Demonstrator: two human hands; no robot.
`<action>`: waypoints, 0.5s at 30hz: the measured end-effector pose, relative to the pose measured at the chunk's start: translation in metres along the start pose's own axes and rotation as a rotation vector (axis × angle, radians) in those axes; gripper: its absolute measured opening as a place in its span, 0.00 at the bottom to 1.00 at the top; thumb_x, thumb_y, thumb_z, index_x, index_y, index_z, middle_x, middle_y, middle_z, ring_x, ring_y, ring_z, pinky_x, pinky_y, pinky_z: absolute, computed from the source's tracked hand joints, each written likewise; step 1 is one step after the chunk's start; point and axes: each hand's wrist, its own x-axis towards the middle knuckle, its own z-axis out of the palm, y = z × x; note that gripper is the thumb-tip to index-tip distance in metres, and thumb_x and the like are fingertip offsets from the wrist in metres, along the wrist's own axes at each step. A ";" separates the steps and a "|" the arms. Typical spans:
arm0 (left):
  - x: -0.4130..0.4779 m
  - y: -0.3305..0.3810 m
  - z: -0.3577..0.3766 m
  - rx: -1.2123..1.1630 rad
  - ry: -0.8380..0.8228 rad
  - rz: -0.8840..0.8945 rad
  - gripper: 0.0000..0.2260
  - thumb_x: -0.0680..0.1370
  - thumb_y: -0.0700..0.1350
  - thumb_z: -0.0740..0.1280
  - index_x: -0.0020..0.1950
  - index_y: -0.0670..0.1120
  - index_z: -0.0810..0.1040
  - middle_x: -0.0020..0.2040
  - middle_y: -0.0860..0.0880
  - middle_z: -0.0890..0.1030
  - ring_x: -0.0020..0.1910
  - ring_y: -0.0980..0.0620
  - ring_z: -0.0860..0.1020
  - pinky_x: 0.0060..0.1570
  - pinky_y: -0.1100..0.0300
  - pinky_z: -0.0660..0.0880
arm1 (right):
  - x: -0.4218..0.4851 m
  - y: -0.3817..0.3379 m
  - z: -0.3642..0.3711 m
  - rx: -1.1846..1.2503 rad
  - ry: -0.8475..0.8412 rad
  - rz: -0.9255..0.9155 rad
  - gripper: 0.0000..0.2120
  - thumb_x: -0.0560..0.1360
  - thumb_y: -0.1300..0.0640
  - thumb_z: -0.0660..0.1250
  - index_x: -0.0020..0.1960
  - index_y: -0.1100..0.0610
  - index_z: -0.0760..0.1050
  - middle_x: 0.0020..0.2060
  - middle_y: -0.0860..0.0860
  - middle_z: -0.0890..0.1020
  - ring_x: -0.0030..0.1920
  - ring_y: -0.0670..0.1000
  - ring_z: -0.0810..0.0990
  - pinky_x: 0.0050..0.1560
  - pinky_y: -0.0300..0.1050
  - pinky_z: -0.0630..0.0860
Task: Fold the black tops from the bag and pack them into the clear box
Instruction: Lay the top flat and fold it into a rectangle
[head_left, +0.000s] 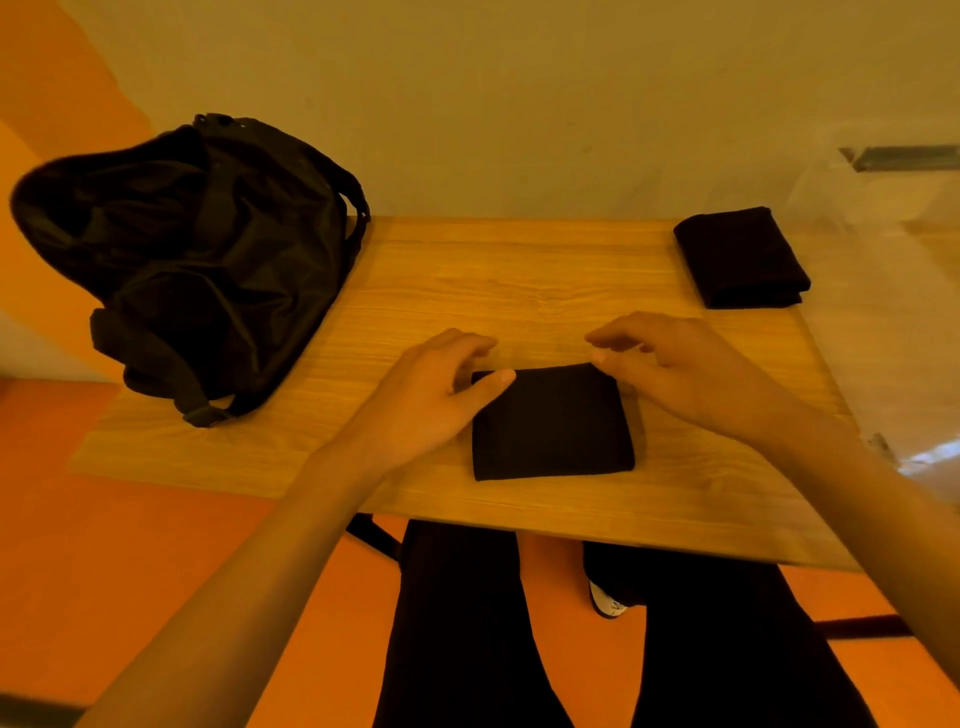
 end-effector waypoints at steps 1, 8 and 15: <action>0.003 -0.001 -0.001 -0.013 -0.009 -0.036 0.23 0.80 0.60 0.65 0.72 0.52 0.75 0.64 0.57 0.77 0.61 0.62 0.75 0.56 0.65 0.73 | 0.004 0.001 -0.002 0.008 -0.046 0.014 0.19 0.80 0.43 0.62 0.69 0.47 0.74 0.63 0.44 0.78 0.59 0.42 0.75 0.51 0.34 0.70; 0.028 0.002 -0.009 -0.032 -0.217 -0.126 0.14 0.76 0.55 0.74 0.58 0.52 0.83 0.55 0.55 0.80 0.55 0.58 0.77 0.53 0.60 0.76 | 0.032 -0.001 -0.009 0.001 -0.289 0.082 0.19 0.73 0.39 0.71 0.60 0.46 0.79 0.54 0.42 0.78 0.54 0.42 0.76 0.50 0.38 0.72; 0.041 0.009 -0.023 -0.081 -0.394 -0.163 0.15 0.73 0.51 0.77 0.57 0.48 0.84 0.50 0.52 0.83 0.47 0.59 0.78 0.46 0.62 0.72 | 0.048 -0.010 -0.022 -0.017 -0.501 0.152 0.16 0.74 0.43 0.73 0.58 0.50 0.79 0.51 0.44 0.78 0.54 0.45 0.75 0.62 0.46 0.71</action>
